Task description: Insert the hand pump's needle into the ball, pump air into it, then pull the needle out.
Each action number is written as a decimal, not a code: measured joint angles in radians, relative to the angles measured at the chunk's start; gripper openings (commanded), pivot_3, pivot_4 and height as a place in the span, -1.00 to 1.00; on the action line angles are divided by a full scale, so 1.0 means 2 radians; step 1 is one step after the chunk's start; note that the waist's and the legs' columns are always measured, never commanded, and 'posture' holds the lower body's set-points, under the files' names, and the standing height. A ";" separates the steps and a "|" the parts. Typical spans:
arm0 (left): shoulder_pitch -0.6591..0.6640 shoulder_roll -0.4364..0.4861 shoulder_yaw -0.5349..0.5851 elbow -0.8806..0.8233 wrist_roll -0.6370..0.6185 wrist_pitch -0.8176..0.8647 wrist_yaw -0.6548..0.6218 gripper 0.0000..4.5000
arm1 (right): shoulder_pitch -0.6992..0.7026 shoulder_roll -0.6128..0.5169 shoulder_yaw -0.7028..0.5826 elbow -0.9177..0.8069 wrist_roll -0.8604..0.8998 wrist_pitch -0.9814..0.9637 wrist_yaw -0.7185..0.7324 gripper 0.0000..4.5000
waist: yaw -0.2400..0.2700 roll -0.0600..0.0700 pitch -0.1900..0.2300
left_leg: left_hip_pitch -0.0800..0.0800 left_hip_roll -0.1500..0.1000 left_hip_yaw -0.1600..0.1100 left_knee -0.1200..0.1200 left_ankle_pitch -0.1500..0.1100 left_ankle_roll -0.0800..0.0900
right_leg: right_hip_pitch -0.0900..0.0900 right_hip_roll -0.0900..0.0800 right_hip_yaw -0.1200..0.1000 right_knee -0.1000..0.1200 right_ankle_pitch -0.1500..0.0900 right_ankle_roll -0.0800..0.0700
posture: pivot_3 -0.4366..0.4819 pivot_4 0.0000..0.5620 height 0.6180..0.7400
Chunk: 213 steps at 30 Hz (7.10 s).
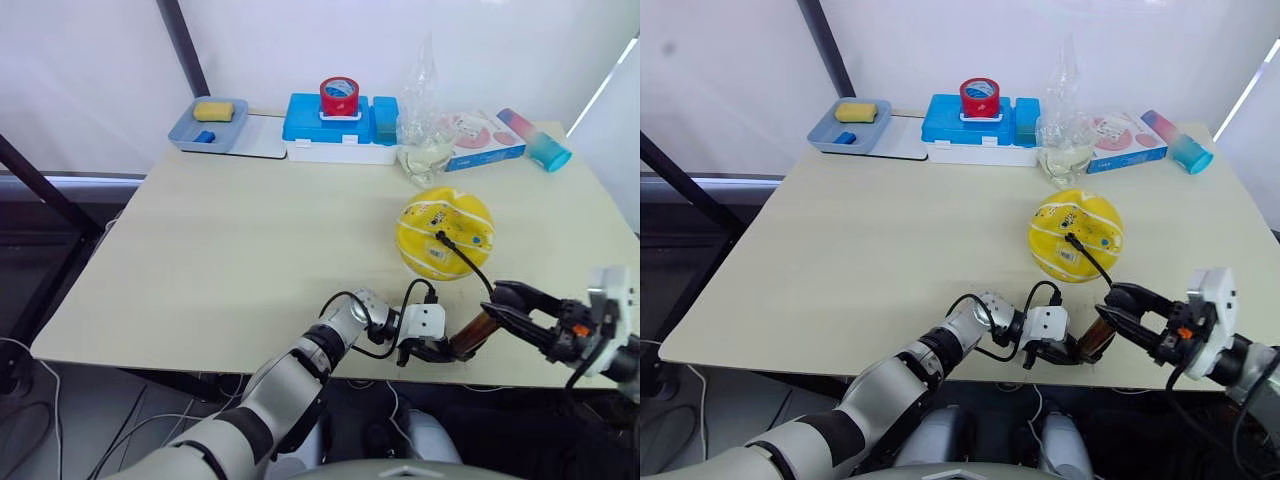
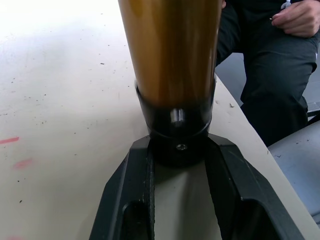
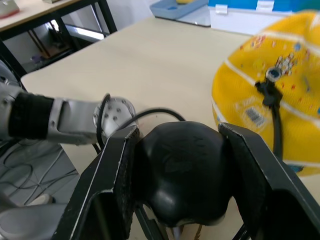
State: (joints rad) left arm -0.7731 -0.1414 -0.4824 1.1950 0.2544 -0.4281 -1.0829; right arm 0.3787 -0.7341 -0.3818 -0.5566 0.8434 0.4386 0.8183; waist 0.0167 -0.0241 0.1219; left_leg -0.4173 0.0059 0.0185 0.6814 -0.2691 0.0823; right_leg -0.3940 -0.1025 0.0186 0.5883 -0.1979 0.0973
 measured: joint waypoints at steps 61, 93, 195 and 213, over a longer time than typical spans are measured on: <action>0.000 0.000 0.001 0.002 0.001 -0.003 0.007 -0.57 | -0.014 -0.009 0.000 0.015 -0.015 -0.024 0.039 -0.11 | 0.001 0.001 -0.001 | 0.001 0.000 -0.002 0.000 0.000 0.000 | 0.000 0.001 -0.003 0.001 0.000 -0.001 | -0.05 -0.47 0.82; 0.000 0.000 0.001 0.005 -0.001 -0.007 0.010 -0.57 | -0.091 -0.101 -0.219 -0.021 0.194 0.148 0.014 -0.11 | 0.011 0.001 0.001 | 0.001 0.000 -0.002 0.000 0.000 0.000 | -0.001 0.004 -0.008 0.001 0.000 -0.007 | -0.05 -0.47 0.82; -0.005 0.000 0.002 0.000 -0.001 -0.012 0.010 -0.57 | -0.113 -0.210 -0.272 0.047 0.228 0.261 0.066 -0.11 | 0.010 -0.005 0.001 | 0.001 -0.001 0.045 0.004 -0.010 0.012 | -0.018 -0.019 -0.004 -0.001 0.014 0.001 | -0.05 -0.47 0.82; -0.005 0.000 0.001 0.007 -0.001 -0.009 0.012 -0.58 | -0.071 -0.081 -0.098 -0.011 0.076 0.146 0.049 -0.11 | 0.010 -0.008 -0.003 | 0.002 0.000 0.053 0.011 -0.015 0.015 | -0.019 -0.026 -0.008 -0.002 0.018 0.006 | -0.05 -0.47 0.82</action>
State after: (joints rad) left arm -0.7837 -0.1417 -0.4811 1.2082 0.2530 -0.4462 -1.0587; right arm 0.2357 -0.8971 -0.5778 -0.5785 0.9964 0.7302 0.9167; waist 0.0367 -0.0405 0.1161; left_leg -0.4130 0.0053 0.1238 0.7029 -0.2984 0.1118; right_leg -0.4311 -0.1537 0.0017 0.5849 -0.1613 0.1083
